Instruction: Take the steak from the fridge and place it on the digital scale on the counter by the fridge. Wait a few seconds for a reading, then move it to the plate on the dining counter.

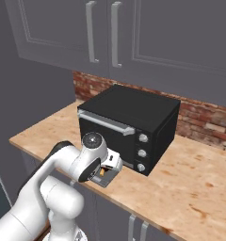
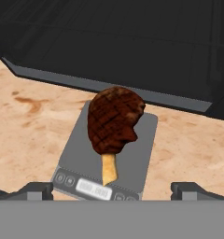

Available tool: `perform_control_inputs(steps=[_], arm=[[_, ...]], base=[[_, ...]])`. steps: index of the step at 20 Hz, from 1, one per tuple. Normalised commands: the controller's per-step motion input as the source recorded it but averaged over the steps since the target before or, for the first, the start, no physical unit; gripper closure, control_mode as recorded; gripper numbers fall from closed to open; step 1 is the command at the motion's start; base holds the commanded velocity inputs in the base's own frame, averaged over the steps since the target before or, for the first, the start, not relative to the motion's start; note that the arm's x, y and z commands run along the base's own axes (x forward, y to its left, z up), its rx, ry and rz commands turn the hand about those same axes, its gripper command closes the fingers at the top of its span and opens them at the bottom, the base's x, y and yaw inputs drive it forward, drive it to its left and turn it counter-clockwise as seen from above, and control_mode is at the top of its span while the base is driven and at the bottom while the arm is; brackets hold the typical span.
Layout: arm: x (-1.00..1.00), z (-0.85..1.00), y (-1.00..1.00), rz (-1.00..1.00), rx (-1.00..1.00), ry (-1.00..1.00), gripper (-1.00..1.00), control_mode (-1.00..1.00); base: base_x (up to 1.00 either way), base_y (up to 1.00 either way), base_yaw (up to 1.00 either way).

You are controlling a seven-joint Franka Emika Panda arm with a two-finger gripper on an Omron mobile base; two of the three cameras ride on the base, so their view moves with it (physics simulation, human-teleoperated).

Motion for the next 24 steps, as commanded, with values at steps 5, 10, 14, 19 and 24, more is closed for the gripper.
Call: perform_control_inputs(steps=[5,10,14,19,24], arm=[[0.00,0.00,0.00,0.00,0.00,0.00,-1.00,-1.00],[0.00,0.00,0.00,0.00,0.00,0.00,-1.00,-1.00],[0.00,0.00,0.00,0.00,0.00,0.00,-1.00,-1.00],[0.00,0.00,0.00,0.00,0.00,0.00,-1.00,-1.00],[0.00,0.00,0.00,0.00,0.00,0.00,-1.00,-1.00]], base=[[0.00,0.00,0.00],[0.00,0.00,0.00],[0.00,0.00,0.00],[0.00,0.00,0.00],[0.00,0.00,0.00]])
